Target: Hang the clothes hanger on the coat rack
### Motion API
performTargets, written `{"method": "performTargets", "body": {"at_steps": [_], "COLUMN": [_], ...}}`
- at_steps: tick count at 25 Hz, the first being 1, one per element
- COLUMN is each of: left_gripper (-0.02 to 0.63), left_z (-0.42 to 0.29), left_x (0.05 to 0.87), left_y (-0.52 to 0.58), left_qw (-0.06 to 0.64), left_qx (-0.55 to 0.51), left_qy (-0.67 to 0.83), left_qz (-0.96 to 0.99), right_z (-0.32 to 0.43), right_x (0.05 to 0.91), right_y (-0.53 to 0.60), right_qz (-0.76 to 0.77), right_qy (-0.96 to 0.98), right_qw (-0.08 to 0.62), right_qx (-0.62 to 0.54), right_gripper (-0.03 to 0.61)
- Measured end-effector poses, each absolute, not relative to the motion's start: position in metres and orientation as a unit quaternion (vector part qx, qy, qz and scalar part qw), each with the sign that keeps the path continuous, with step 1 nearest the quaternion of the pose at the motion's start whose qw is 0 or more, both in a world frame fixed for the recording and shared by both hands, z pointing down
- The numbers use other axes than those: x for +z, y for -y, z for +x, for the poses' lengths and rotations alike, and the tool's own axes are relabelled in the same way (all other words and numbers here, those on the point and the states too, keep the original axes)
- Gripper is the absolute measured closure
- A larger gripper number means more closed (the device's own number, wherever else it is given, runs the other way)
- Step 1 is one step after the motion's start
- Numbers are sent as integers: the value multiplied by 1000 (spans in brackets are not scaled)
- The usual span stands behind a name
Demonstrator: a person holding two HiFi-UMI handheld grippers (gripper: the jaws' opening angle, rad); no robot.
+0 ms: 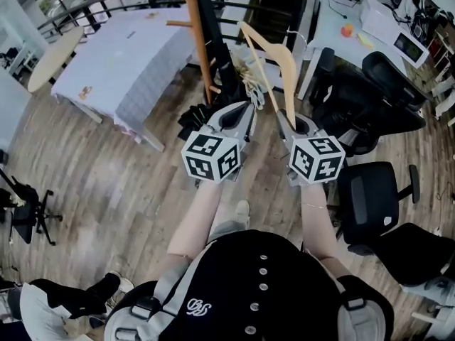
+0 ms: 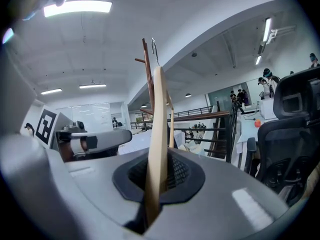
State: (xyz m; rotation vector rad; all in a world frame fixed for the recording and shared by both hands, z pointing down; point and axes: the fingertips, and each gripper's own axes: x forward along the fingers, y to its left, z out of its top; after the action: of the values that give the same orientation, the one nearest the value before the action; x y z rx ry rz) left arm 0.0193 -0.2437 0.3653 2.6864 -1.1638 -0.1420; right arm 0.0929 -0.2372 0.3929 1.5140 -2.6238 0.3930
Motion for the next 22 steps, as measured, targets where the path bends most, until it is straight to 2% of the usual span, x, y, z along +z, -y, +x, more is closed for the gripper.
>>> {"method": "performTargets", "body": {"at_steps": [11,22], "left_gripper": [615,615], "left_z": [8,-4], "left_x": [350,347], "left_y": [345,390], "left_qw": [92,101], "left_qx": [-60,-60], "left_qy": [400,393], "left_qz": [910,912], "right_z": [78,60], "right_x": [375,374], "right_y": [337,390], "right_qz": [484,474], "right_qy": [868,872], "right_qw": [42,43], "right_qx": [106,114], "right_gripper": [581,583]}}
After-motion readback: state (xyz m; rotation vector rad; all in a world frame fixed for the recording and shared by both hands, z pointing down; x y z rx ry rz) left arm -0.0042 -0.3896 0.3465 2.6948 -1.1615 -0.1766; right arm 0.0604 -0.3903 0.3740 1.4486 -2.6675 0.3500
